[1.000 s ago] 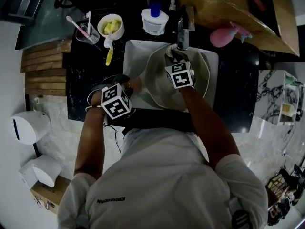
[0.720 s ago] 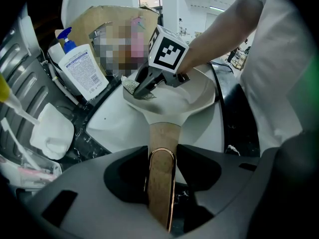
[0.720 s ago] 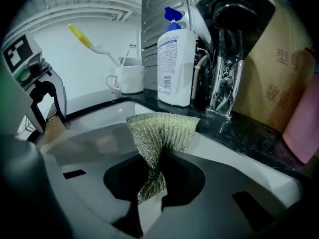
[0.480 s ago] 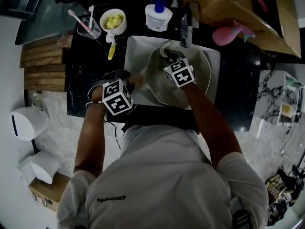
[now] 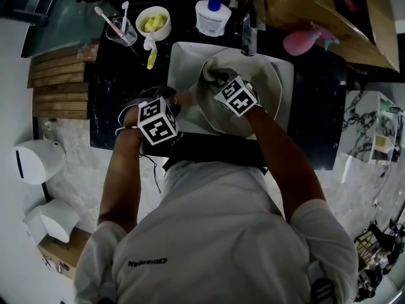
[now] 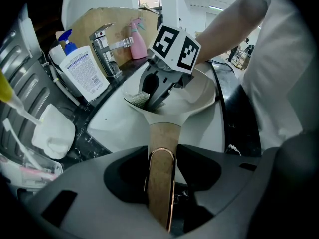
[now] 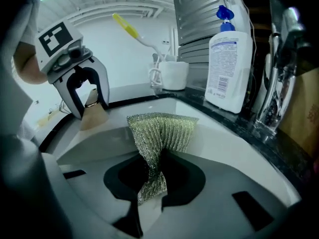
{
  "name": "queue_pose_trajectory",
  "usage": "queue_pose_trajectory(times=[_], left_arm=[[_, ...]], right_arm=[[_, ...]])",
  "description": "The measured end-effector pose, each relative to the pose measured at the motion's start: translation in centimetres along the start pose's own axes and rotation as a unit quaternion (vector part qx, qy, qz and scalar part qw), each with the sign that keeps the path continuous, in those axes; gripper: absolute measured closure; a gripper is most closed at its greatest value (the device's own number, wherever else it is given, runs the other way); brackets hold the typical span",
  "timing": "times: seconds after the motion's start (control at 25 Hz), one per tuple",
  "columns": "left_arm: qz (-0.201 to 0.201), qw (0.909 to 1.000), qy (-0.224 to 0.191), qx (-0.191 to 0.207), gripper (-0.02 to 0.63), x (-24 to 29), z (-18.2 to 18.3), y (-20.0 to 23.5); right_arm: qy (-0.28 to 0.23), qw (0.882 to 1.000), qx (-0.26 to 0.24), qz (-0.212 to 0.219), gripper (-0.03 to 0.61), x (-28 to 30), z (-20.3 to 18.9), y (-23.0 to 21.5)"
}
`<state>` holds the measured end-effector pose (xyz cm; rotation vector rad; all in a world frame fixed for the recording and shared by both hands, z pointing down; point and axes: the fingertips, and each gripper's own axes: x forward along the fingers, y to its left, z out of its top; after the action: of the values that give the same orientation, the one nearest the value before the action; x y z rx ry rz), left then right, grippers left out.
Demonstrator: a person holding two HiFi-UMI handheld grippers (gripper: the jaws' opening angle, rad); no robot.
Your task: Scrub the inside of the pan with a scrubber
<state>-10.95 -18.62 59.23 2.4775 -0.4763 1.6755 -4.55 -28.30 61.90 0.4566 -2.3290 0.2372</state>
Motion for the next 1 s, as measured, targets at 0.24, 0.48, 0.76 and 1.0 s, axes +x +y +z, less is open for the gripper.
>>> queue_pose_trajectory(times=[0.24,0.48,0.76,1.0], left_arm=[[0.005,1.0000,-0.001,0.003,0.425,0.0,-0.1,0.0],[0.011,0.9999,-0.004,0.010,0.425,0.0,-0.1,0.0],[0.013,0.9999,-0.003,0.010,0.425,0.1,-0.1,-0.1],[0.012,0.9999,-0.002,0.010,0.425,0.0,-0.1,-0.2]], right_arm=[[0.031,0.997,-0.062,0.031,0.492,-0.4,-0.7,2.2],[0.059,0.984,-0.147,0.080,0.492,-1.1,-2.0,5.0],[0.095,0.965,-0.202,0.140,0.492,-2.1,-4.6,8.2],[0.110,0.954,-0.215,0.177,0.494,-3.1,-5.5,9.5]])
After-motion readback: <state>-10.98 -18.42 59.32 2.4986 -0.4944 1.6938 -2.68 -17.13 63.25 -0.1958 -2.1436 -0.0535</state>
